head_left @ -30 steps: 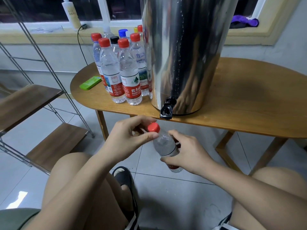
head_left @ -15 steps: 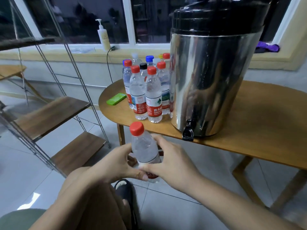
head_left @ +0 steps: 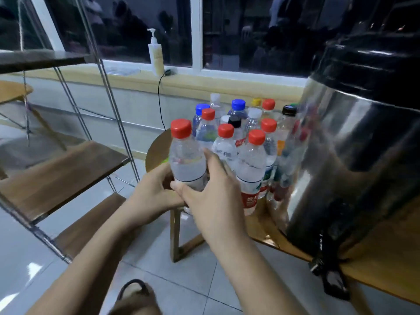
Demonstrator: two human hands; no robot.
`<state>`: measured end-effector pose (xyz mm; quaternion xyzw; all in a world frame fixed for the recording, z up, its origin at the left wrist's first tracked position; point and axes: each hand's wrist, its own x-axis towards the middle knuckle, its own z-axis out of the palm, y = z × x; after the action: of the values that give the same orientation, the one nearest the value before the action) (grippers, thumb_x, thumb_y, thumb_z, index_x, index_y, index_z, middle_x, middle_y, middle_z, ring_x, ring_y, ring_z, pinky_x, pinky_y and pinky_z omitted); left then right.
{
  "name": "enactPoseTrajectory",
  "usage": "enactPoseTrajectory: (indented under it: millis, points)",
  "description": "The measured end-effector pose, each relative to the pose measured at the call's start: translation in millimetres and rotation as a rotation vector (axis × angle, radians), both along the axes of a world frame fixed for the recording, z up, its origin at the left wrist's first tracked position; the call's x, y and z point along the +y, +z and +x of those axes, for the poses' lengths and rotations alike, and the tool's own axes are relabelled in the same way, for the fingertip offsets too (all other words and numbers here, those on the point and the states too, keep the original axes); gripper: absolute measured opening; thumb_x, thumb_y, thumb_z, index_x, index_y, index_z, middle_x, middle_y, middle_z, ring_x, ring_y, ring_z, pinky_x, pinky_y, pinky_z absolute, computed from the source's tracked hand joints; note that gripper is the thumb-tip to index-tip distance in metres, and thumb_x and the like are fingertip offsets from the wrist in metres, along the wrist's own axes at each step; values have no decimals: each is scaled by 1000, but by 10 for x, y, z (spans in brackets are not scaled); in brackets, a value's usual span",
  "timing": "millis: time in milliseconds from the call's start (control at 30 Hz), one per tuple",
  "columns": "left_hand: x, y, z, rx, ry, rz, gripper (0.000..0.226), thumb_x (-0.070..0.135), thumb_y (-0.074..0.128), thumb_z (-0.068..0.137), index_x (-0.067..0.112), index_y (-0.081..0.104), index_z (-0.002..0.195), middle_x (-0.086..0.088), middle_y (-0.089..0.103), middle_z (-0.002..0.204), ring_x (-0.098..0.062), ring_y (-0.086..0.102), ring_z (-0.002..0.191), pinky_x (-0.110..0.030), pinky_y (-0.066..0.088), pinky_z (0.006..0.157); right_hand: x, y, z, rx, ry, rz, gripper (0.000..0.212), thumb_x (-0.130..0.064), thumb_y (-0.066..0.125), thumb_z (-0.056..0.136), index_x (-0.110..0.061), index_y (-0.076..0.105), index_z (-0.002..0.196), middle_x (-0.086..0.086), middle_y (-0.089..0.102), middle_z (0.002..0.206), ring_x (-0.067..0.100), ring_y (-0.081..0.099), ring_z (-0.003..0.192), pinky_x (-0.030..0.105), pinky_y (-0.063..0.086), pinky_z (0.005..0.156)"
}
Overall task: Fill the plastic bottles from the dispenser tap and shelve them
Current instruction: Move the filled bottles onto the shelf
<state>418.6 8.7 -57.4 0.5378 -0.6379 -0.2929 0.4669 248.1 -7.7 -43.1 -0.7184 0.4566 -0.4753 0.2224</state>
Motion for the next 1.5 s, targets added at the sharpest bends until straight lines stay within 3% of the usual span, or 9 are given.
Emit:
enactPoseTrajectory:
  millis: [167,267,467,633,833,1000,1333,1467,1500]
  points:
    - [-597,-158,410,-71,10,82,64,3,95,80,29,70,134,10,80,122,-14,77,115,-35,61,97,-231,-122,145,-88,-7,-34,61,-33,90,87,-30,63,142,-12,66,132,10,69,117,40,61,94]
    - [-724,-114,461,-187,23,122,62,11,98,76,41,69,123,28,78,112,2,75,104,-21,58,90,-216,27,72,-132,-43,-42,40,-26,85,92,-25,71,129,-11,72,120,6,73,105,35,64,82]
    - [-775,119,389,-270,-90,205,62,27,100,74,50,65,120,36,74,114,4,73,108,-24,57,94,-173,521,-221,-40,-239,-161,23,-17,81,97,-16,75,119,-3,67,105,14,69,92,40,59,80]
    - [-765,86,513,-233,-102,142,74,33,101,73,43,61,134,32,72,117,1,69,110,-18,54,88,-231,524,-403,8,-395,-217,50,-12,87,90,-9,65,135,-3,55,131,20,63,116,43,54,102]
    - [-781,72,630,-190,-125,93,74,46,101,71,34,60,132,17,72,122,0,69,109,-23,57,86,-183,221,-415,-96,-470,-69,74,-29,91,84,-29,52,148,-5,60,141,16,64,126,51,55,106]
    - [-798,-43,531,-161,-96,45,60,38,100,76,31,62,121,22,71,110,14,65,97,-5,45,76,-214,53,-368,87,-532,75,87,-41,87,84,-29,40,156,-2,50,155,26,52,143,63,43,116]
    - [-561,-27,619,-114,7,-7,53,45,98,74,30,65,112,19,71,101,5,66,95,-14,47,77,16,56,-219,-8,-627,58,83,-31,96,76,-16,51,145,13,54,140,35,55,129,49,47,104]
    - [-369,-37,1067,-91,71,48,49,39,98,78,29,65,113,21,72,98,11,66,91,-8,44,71,-305,-1091,-808,-40,-440,308,138,-86,90,38,-11,55,147,15,51,160,34,54,142,54,43,119]
    - [-326,-31,1200,-93,93,60,48,41,97,78,30,65,113,20,72,99,10,66,91,-9,45,70,-353,-1138,-820,3,-369,292,137,-87,90,37,-12,57,146,13,53,159,32,55,144,53,44,120]
